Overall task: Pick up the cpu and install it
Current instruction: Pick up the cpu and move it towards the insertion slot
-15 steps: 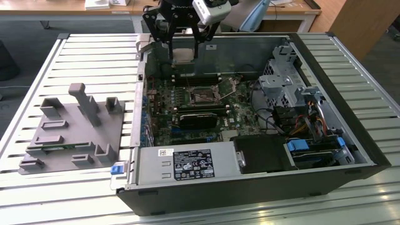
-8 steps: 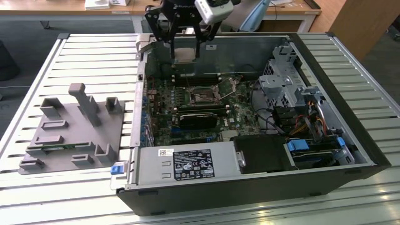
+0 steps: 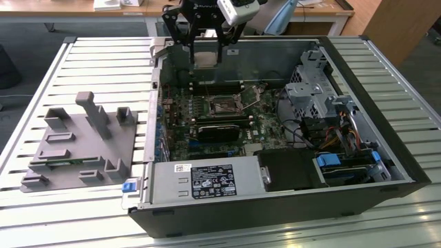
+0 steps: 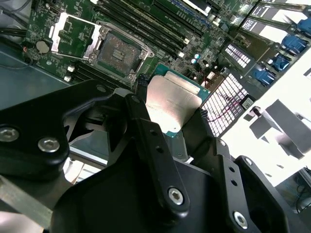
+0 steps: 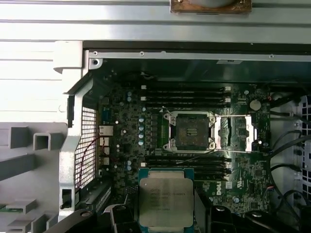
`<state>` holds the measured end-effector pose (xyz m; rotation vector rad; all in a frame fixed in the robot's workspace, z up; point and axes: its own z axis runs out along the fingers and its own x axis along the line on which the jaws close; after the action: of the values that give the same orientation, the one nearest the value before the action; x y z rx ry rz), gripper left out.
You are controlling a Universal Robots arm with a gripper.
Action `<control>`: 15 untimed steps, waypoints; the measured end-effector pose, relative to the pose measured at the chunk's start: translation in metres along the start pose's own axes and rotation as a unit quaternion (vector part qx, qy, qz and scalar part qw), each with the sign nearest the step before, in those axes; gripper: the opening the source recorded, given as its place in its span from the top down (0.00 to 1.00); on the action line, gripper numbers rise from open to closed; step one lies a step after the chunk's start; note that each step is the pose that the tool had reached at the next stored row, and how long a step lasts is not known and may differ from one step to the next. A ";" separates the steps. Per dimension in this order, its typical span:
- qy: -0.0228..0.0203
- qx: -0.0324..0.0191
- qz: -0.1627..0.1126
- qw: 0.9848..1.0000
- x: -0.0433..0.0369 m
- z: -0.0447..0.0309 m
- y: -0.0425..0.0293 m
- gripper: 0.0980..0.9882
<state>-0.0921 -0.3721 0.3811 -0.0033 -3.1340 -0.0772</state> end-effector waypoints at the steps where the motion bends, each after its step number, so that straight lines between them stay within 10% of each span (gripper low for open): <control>1: 0.000 0.000 0.000 1.000 -0.0004 0.0000 0.0002 0.50; 15: 0.000 0.000 0.000 1.000 -0.0046 0.0002 0.0031 0.50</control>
<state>-0.0875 -0.3690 0.3810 -0.0031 -3.1341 -0.0774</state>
